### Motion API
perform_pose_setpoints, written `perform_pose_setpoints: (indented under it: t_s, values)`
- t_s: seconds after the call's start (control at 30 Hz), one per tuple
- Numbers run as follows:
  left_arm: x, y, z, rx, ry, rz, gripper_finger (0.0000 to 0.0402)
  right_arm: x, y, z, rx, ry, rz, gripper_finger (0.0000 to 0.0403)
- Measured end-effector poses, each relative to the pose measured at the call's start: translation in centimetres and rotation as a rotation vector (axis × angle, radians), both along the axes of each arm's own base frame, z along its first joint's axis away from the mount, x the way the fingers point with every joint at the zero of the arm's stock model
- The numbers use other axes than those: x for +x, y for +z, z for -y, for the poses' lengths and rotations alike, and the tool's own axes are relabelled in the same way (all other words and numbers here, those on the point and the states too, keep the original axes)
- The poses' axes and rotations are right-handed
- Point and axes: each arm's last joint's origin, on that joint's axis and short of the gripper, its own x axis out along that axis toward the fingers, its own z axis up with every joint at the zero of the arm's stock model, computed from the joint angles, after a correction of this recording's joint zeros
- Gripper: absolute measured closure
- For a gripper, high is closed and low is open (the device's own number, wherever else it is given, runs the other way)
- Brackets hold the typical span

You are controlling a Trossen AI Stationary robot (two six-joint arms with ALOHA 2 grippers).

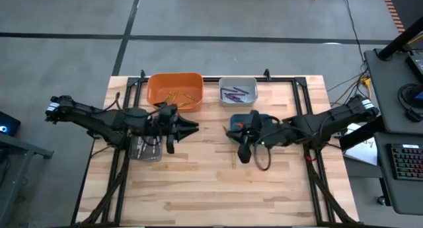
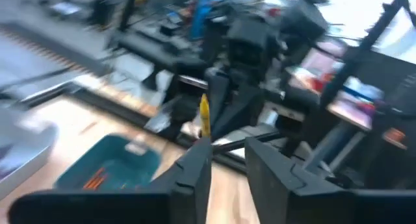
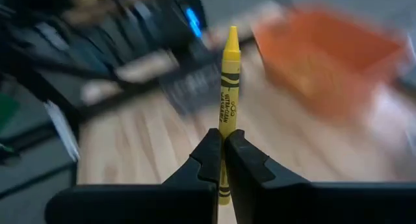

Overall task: Sort crayons
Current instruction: Put the yellow crayon into the orange bin

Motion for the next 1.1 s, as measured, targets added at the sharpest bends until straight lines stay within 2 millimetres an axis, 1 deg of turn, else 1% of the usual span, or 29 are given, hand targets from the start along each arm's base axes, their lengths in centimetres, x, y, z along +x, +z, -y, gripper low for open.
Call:
perform_pose_setpoints:
  t_s: [0.07, 0.13, 0.27, 0.33, 0.43, 0.67, 0.8, 0.93, 1.0, 1.1]
  values:
    - [0.8, 0.0, 0.3, 0.033, -0.032, 0.042, 0.0314, 0.4, 1.2, -0.1, -0.073, 0.047, 0.104, 0.0394]
    - [1.7, -0.2, 0.6, 0.039, -0.042, 0.063, 0.03, 1.2, 1.9, -0.5, -0.137, 0.092, 0.195, 0.0394]
    - [3.5, -0.8, 1.2, 0.054, -0.077, 0.12, 0.0281, 2.5, 1.8, -1.2, -0.216, 0.16, 0.265, 0.0394]
    - [4.2, -0.8, 1.6, 0.063, -0.104, 0.179, 0.0278, 2.8, 1.6, -1.3, -0.224, 0.166, 0.264, 0.0394]
    - [5.0, -1.0, 1.9, 0.067, -0.114, 0.218, 0.0277, 2.8, 1.7, -1.3, -0.216, 0.165, 0.272, 0.0394]
    - [6.1, -1.0, 2.2, 0.083, -0.111, 0.212, 0.0277, 2.8, 1.7, -1.3, -0.21, 0.171, 0.271, 0.0394]
    - [6.4, -0.9, 2.2, 0.1, -0.095, 0.213, 0.0277, 2.8, 1.6, -1.4, -0.206, 0.19, 0.267, 0.0394]
    - [6.3, -0.9, 2.1, 0.119, -0.072, 0.214, 0.029, 2.8, 1.6, -1.4, -0.206, 0.191, 0.266, 0.0394]
    - [6.3, -0.9, 2.1, 0.126, -0.065, 0.215, 0.0308, 2.8, 1.6, -1.4, -0.206, 0.19, 0.266, 0.0394]
    - [6.3, -0.9, 2.1, 0.131, -0.061, 0.215, 0.0348, 2.8, 1.6, -1.4, -0.205, 0.19, 0.265, 0.0394]
